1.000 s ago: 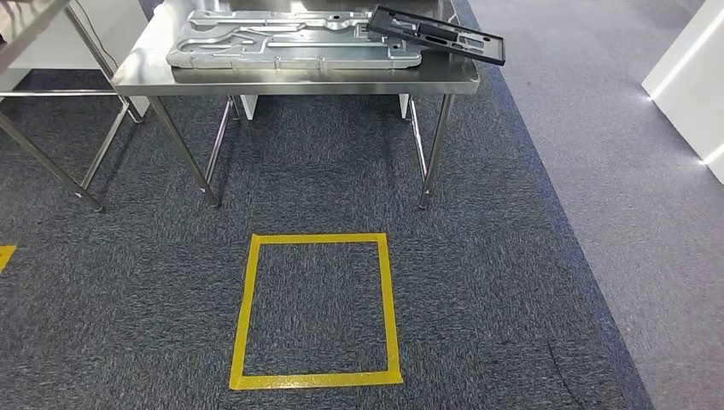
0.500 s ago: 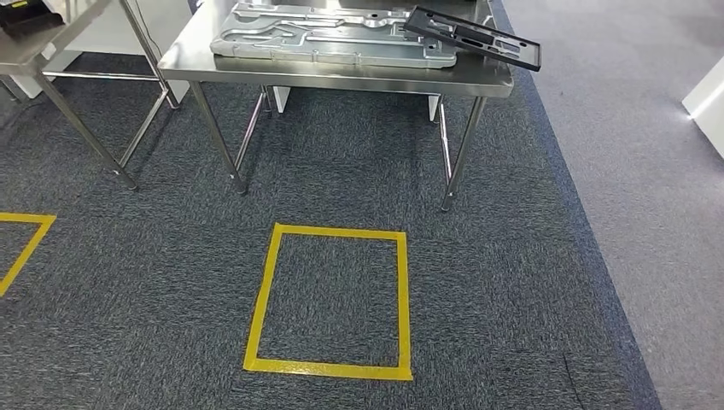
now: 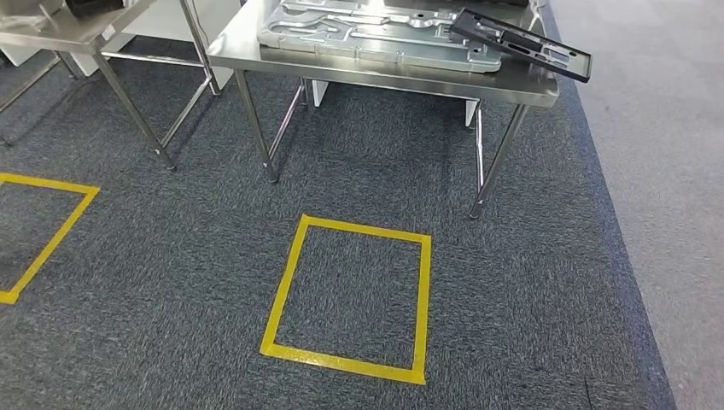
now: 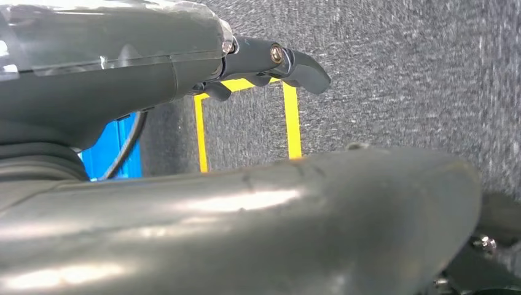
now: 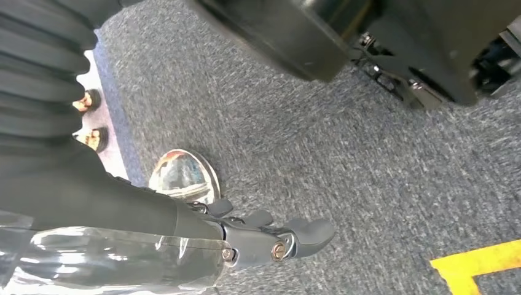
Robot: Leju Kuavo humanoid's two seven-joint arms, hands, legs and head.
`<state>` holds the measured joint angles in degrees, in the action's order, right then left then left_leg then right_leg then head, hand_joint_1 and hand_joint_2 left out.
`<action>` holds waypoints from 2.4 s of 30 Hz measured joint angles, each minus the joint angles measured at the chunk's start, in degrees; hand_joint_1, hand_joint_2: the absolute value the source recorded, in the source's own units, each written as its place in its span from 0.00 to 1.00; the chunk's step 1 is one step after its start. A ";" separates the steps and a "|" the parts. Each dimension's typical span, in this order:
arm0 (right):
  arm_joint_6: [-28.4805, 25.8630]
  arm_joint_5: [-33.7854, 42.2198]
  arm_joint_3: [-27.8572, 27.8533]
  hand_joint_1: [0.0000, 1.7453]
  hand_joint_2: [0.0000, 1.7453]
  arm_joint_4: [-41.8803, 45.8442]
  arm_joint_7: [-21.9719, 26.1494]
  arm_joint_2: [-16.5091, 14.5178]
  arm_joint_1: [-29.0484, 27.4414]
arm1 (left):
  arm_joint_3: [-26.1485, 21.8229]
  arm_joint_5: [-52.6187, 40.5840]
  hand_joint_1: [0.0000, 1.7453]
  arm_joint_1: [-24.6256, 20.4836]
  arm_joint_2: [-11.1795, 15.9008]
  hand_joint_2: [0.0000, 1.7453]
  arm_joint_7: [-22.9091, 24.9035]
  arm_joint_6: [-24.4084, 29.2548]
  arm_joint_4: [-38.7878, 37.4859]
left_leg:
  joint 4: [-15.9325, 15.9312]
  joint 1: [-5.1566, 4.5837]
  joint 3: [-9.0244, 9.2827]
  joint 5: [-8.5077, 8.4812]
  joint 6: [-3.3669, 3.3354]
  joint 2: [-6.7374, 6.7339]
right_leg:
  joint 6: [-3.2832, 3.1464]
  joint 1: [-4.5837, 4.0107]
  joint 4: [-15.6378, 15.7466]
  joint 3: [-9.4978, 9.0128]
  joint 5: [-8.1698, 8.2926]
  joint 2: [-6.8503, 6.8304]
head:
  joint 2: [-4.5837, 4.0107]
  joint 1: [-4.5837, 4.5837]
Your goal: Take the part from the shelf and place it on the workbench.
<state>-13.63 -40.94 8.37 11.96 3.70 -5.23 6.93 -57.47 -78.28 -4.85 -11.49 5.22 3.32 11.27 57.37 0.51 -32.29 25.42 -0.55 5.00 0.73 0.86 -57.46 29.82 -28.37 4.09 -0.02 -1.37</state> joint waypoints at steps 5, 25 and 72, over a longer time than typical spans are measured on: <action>0.20 -0.16 -0.10 0.00 1.00 0.02 0.08 -0.31 0.54 | -0.28 -0.01 0.00 0.18 -0.01 0.00 -0.09 0.31 0.00 | 4.36 0.18 -2.61 2.65 1.40 -2.24 | -1.69 0.19 1.04 0.01 1.00 -3.24 | 0.00 -0.01; 3.23 -4.04 0.35 0.00 1.00 0.08 -1.28 -0.39 2.39 | -2.95 2.95 0.00 -1.36 1.45 0.00 -1.92 0.36 0.01 | -0.24 0.10 0.26 0.18 -0.97 -3.15 | 1.08 -0.05 -15.17 6.02 -6.89 -4.71 | 0.00 0.01; 5.56 -6.38 0.73 0.00 1.00 0.08 -2.15 -0.74 1.63 | -4.08 2.26 0.00 -1.48 1.77 0.00 -1.24 1.85 -0.05 | 11.39 1.94 -6.49 3.00 3.59 -5.12 | -1.17 0.14 3.04 -2.62 0.46 -7.40 | 0.00 -0.01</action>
<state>-8.08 -47.32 9.10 12.04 1.55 -5.97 8.56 -61.55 -76.02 -6.33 -9.72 3.98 5.17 11.21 68.76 2.45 -38.78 28.41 3.04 -0.12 -0.44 1.00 -54.42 27.20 -27.91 -3.30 -0.02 -1.38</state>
